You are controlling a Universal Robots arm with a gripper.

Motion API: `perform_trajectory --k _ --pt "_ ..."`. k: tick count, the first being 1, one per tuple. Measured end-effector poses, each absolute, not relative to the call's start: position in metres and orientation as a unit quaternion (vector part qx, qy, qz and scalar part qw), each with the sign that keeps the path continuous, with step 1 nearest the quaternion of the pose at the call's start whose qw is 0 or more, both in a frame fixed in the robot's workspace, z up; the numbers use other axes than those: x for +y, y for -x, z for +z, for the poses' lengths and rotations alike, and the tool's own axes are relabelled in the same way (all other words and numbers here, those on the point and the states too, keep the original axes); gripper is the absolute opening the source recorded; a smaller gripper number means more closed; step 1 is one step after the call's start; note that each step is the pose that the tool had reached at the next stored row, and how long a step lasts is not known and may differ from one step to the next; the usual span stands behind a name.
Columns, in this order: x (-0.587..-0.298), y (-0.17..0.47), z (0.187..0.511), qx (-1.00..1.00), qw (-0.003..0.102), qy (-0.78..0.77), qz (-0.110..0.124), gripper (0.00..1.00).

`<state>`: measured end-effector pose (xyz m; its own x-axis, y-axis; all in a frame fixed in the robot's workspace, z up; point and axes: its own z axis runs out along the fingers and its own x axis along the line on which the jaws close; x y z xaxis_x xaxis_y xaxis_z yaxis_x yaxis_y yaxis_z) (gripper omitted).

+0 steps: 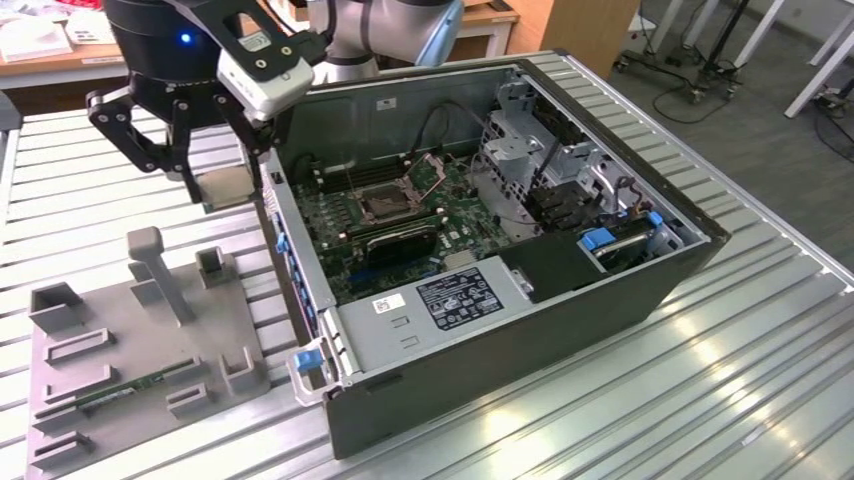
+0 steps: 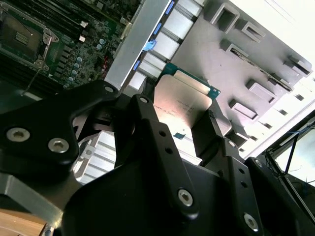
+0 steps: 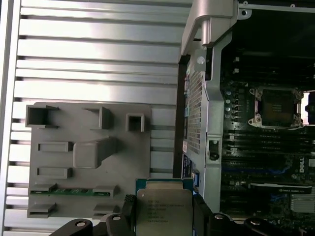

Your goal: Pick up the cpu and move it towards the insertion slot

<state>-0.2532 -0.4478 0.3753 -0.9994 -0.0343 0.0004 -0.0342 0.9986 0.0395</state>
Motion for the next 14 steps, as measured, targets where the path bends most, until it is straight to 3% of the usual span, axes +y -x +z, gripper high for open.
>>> perform_trajectory --k 14 --pt "-0.448 0.237 0.375 -1.0 0.001 -0.017 -0.02 0.55"
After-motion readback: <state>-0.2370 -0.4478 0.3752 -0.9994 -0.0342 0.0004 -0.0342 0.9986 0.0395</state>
